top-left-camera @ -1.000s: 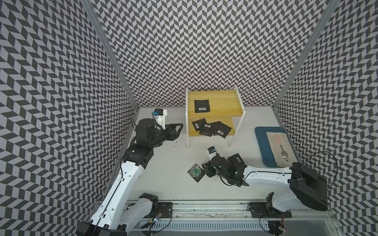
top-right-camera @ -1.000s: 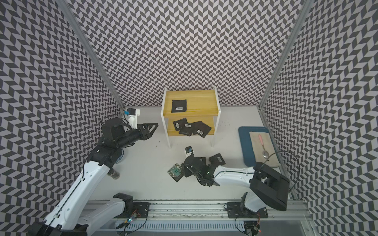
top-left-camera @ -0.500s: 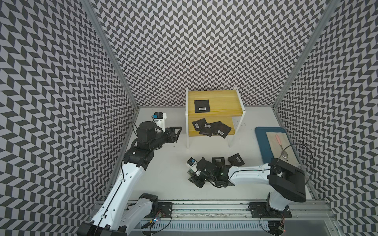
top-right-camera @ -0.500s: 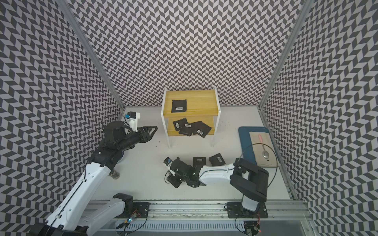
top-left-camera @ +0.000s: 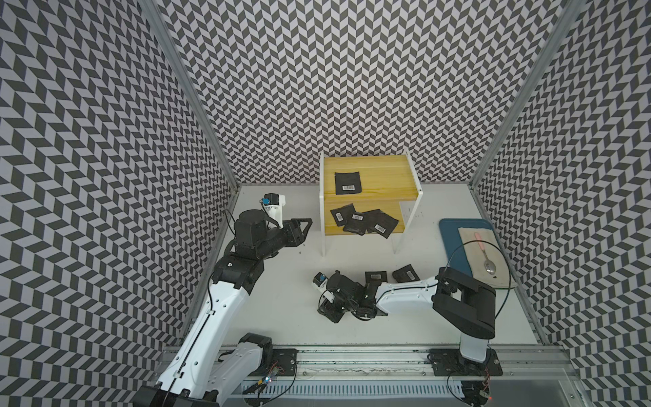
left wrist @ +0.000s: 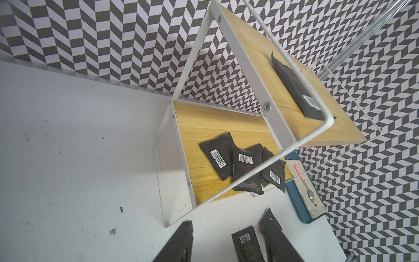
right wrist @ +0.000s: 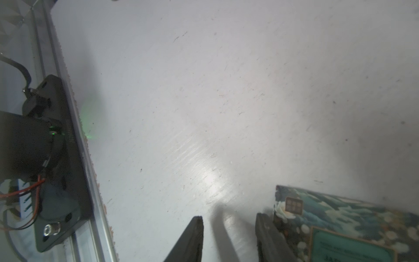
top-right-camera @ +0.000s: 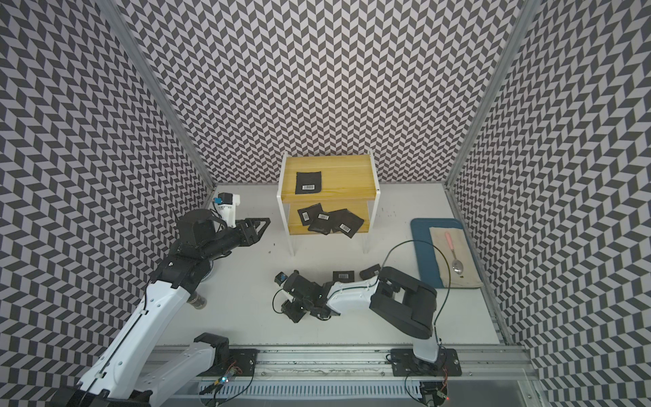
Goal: Remove the tea bags from the shelf
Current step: Adjust the tea bag at the center of the board.
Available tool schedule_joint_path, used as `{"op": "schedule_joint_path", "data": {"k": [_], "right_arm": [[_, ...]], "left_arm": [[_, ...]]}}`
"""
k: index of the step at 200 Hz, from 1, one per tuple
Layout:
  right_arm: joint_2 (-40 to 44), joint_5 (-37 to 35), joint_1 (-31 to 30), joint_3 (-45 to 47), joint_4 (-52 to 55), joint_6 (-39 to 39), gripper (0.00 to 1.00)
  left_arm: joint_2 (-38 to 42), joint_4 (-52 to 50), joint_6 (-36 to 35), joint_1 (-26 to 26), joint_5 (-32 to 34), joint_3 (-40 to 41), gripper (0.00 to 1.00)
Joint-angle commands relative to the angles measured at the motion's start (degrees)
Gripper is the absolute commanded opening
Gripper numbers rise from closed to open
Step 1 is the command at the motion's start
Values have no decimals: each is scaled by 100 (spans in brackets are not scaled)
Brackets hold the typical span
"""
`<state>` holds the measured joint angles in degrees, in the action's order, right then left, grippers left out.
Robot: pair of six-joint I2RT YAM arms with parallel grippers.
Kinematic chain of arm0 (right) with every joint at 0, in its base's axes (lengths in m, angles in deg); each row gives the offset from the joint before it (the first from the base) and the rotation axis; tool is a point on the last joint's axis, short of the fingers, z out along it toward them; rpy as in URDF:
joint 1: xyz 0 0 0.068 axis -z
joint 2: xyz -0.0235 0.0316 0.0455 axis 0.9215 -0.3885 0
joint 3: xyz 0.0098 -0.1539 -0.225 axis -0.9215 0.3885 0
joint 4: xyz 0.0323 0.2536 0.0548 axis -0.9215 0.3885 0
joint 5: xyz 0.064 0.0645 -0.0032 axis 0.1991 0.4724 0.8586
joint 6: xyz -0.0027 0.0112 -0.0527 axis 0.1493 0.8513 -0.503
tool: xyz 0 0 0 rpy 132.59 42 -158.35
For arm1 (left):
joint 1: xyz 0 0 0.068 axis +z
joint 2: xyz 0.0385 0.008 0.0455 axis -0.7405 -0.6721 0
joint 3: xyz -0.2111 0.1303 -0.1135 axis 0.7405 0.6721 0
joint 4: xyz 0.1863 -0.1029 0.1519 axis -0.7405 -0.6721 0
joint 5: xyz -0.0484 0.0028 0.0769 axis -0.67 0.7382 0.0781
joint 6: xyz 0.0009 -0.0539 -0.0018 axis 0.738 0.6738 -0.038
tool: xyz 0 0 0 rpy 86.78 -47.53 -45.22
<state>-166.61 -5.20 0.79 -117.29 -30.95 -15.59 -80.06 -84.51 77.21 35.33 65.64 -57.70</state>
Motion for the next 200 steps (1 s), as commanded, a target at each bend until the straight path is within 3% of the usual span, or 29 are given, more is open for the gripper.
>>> {"op": "schedule_joint_path", "data": {"k": [1,60,112,200], "right_arm": [[-68,-339,230,91,-1,253,42],[223,-743,680,555,-242,173,41],[738,-980,337,386,171,-201,43],[1233,-277,-89,1125,424,-120,43]], "left_arm": [[115,-79,-78,32,-35,-66,53],[86,-35,-62,34,-88,-41,53],[73,-66,-74,32,-64,-58,53],[-10,35,-6,32,-147,-48,53]]}}
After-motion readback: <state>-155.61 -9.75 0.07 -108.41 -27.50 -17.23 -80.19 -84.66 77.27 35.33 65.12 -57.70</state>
